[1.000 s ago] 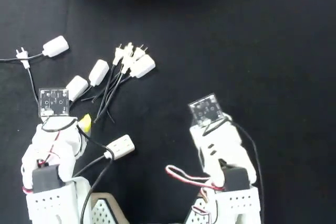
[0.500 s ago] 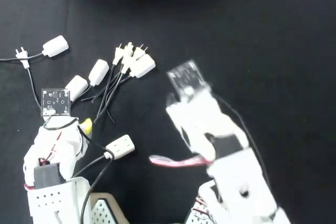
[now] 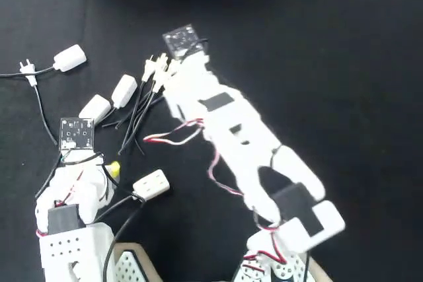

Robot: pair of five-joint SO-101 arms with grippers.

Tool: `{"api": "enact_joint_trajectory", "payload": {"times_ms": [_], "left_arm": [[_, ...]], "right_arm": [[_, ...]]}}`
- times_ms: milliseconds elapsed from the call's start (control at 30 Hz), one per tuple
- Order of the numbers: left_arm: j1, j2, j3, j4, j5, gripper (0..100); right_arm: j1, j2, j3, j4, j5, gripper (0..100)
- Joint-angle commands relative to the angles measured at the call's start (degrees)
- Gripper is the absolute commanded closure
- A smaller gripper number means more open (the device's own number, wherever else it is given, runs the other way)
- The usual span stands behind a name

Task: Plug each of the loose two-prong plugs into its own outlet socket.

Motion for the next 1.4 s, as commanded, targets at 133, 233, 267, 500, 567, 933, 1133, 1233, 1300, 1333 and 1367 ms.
{"api": "enact_joint_trajectory", "payload": {"times_ms": [133, 233, 267, 500, 567, 933, 1133, 1233, 1300, 1333, 1367], "left_arm": [[-4.62, -0.35, 0.13, -0.88, -0.09, 76], [-8.4, -0.35, 1.19, -0.79, -0.09, 76], [-9.63, -0.35, 2.15, -0.79, -0.09, 76], [-11.91, -0.35, 3.3, -0.79, -0.09, 76], [-12.0, -0.35, 3.38, -0.79, -0.09, 76], [-12.53, -0.35, 2.86, 1.67, -0.09, 76], [-12.53, -0.35, 2.86, 1.67, -0.09, 76], [-12.53, -0.35, 2.86, 1.67, -0.09, 76], [-12.53, -0.35, 2.86, 1.67, -0.09, 76], [-12.53, -0.35, 2.86, 1.67, -0.09, 76], [-12.53, -0.35, 2.86, 1.67, -0.18, 76]], "right_arm": [[-4.84, 8.13, -5.14, -16.53, -26.11, 68.5], [-4.66, 13.41, -5.14, -24.09, -27.08, 66.8], [-4.92, 14.64, -5.05, -25.49, -27.16, 67.5], [-5.27, 17.45, -7.25, -31.12, -27.25, 75.7], [-4.13, 18.77, -7.43, -31.21, -29.1, 75.7], [-1.32, 31.08, -23.6, -18.02, -31.56, 75.7], [-0.44, 37.41, -36.97, -2.99, -34.81, 76.1], [-0.53, 38.2, -38.55, -0.88, -34.81, 76.3], [-0.53, 38.11, -38.46, -0.97, -34.81, 79.5], [-0.53, 38.11, -38.46, -0.97, -34.73, 82.6], [-0.53, 38.11, -38.55, -0.97, -34.73, 86.2]]}}
